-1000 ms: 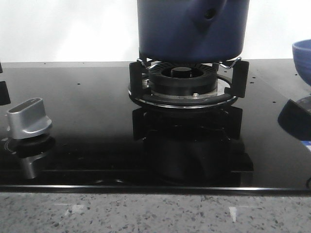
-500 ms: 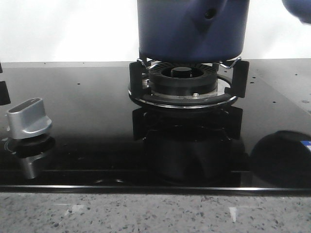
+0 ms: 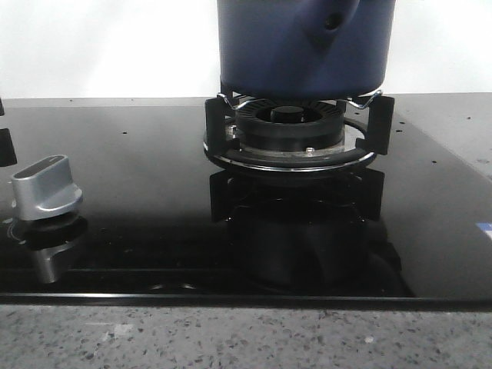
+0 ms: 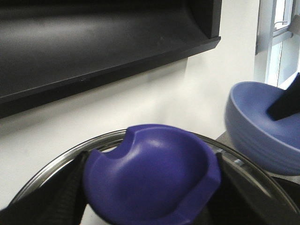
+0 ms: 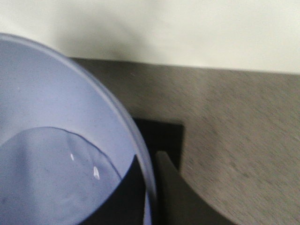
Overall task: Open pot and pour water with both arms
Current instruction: 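Lift the bowl with the right gripper toward the pot, then tilt the bowl with the right gripper, pouring water into the pot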
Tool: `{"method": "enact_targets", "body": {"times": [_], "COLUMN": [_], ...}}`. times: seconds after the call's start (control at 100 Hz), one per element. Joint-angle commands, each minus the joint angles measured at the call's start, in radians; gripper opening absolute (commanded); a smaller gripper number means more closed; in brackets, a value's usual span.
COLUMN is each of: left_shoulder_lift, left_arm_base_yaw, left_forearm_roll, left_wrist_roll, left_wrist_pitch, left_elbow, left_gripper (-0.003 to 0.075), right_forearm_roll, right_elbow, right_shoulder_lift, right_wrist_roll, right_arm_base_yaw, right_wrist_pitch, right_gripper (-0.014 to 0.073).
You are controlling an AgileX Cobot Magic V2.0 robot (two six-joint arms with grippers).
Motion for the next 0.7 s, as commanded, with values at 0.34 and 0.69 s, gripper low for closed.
{"method": "enact_targets", "body": {"times": [0.34,0.69], "left_shoulder_lift": [-0.051,-0.051], "left_arm_base_yaw": [0.003,0.003], "left_forearm_roll": [-0.082,-0.082], "left_wrist_roll": [-0.011,-0.011], "left_wrist_pitch": [0.001,0.001], "left_elbow": [-0.04,-0.04], "left_gripper": [0.0316,0.0316], "right_forearm_roll": [0.035,0.034], "right_elbow": [-0.005,0.312], "right_shoulder_lift": [0.01,-0.071], "right_wrist_roll": [-0.041,-0.099], "right_arm_base_yaw": [0.135,0.205], "right_wrist_pitch": [-0.397,-0.917], "right_gripper": [-0.0062,-0.0062]}}
